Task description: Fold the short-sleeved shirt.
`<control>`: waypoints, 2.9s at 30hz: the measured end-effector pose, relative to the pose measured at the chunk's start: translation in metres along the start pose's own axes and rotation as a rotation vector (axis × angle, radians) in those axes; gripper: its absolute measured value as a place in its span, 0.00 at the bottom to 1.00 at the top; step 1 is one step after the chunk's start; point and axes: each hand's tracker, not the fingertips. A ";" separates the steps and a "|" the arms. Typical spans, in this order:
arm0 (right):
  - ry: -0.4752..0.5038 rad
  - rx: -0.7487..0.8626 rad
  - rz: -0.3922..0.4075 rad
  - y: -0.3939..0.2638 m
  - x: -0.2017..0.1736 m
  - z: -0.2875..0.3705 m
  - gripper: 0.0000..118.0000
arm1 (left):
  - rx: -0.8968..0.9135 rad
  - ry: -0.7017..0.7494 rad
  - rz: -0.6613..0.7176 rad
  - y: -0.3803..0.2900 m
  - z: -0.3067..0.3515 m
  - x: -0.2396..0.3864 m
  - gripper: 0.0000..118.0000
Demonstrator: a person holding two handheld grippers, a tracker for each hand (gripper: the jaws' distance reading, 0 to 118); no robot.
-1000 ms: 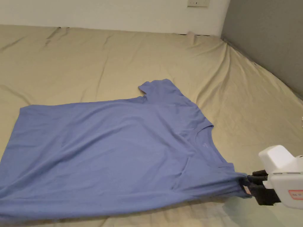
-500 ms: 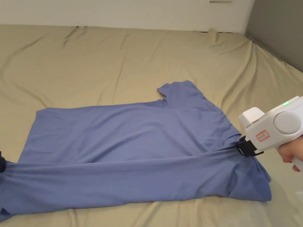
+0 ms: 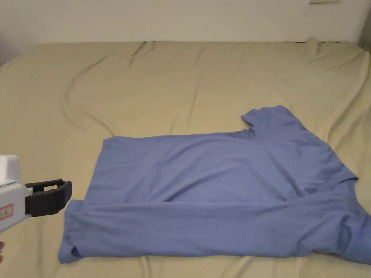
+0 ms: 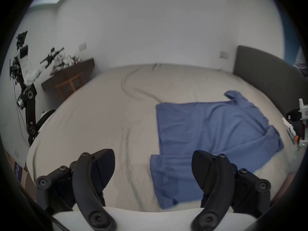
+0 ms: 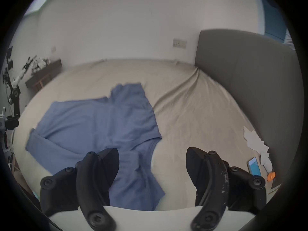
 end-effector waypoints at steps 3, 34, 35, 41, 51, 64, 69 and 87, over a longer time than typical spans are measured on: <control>0.106 0.045 0.073 -0.023 -0.011 0.049 0.04 | 0.062 -0.008 0.012 -0.020 0.049 0.011 0.12; 0.141 -0.150 0.062 -0.084 -0.007 0.017 0.12 | -0.213 -0.161 0.125 -0.060 -0.036 0.025 0.05; 0.131 -0.167 0.063 -0.083 -0.002 0.004 0.24 | -0.208 -0.161 0.125 -0.057 -0.033 0.022 0.05; 0.174 -0.290 -0.132 -0.088 0.027 -0.062 0.59 | -0.218 -0.157 0.110 -0.046 -0.036 0.026 0.05; 0.248 -0.313 -0.099 -0.090 0.007 -0.068 0.05 | -0.234 -0.149 0.086 -0.047 -0.039 0.026 0.05; 0.158 -0.277 -0.001 -0.088 0.009 0.040 0.05 | -0.230 -0.278 0.096 -0.042 0.024 -0.024 0.05; 0.193 -0.383 0.021 -0.129 -0.006 0.062 0.05 | -0.306 -0.272 0.088 -0.074 0.049 -0.036 0.05; 0.072 0.022 -0.051 -0.077 -0.029 0.112 0.29 | -0.027 -0.187 0.179 -0.048 0.094 -0.023 0.00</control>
